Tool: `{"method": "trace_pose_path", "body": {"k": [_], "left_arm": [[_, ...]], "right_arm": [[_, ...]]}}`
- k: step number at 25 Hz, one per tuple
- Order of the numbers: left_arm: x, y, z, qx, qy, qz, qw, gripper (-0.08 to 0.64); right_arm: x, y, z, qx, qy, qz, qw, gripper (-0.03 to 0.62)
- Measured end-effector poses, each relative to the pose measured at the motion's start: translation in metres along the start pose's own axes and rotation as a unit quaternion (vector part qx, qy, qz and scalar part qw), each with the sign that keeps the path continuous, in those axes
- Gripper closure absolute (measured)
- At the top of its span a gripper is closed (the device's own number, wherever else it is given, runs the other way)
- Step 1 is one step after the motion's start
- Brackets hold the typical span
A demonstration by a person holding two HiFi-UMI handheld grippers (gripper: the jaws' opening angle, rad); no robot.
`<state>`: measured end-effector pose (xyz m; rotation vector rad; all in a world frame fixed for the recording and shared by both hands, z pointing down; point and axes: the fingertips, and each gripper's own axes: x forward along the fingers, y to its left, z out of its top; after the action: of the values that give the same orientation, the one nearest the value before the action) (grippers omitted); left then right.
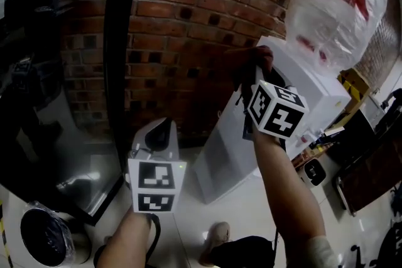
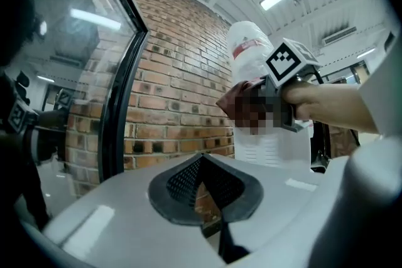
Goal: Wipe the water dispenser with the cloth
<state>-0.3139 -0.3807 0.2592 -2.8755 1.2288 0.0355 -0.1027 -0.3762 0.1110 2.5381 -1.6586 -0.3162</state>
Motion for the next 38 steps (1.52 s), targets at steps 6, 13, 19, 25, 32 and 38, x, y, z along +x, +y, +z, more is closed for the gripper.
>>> {"method": "trace_pose_path", "body": {"k": [6,13,19,25,32,38], "left_arm": [[-0.001,0.004,-0.015,0.015,0.020,-0.003,0.9997,0.560],[-0.006,0.013,-0.017,-0.002,0.019,0.011,0.9998,0.560],[-0.001,0.014,-0.024,0.002,0.026,0.007,0.9996,0.560],[-0.001,0.007,-0.035,0.018,0.043,-0.005,0.9989,0.560],[-0.015,0.007,-0.047,0.019,0.056,-0.007,0.9982,0.560],[-0.018,0.017,-0.063,-0.004,0.064,0.001,0.9980,0.560]], "right_arm": [[0.038,-0.022,0.009,0.067,0.001,-0.045,0.997,0.511],[0.072,-0.030,-0.002,0.148,0.017,-0.071,0.986,0.511],[0.079,-0.042,-0.007,0.177,0.017,-0.078,0.981,0.511],[0.072,-0.043,-0.009,0.201,0.009,-0.081,0.976,0.511],[0.057,-0.044,-0.043,0.239,0.011,-0.088,0.967,0.512],[0.042,-0.040,-0.092,0.240,0.026,-0.093,0.966,0.511]]}}
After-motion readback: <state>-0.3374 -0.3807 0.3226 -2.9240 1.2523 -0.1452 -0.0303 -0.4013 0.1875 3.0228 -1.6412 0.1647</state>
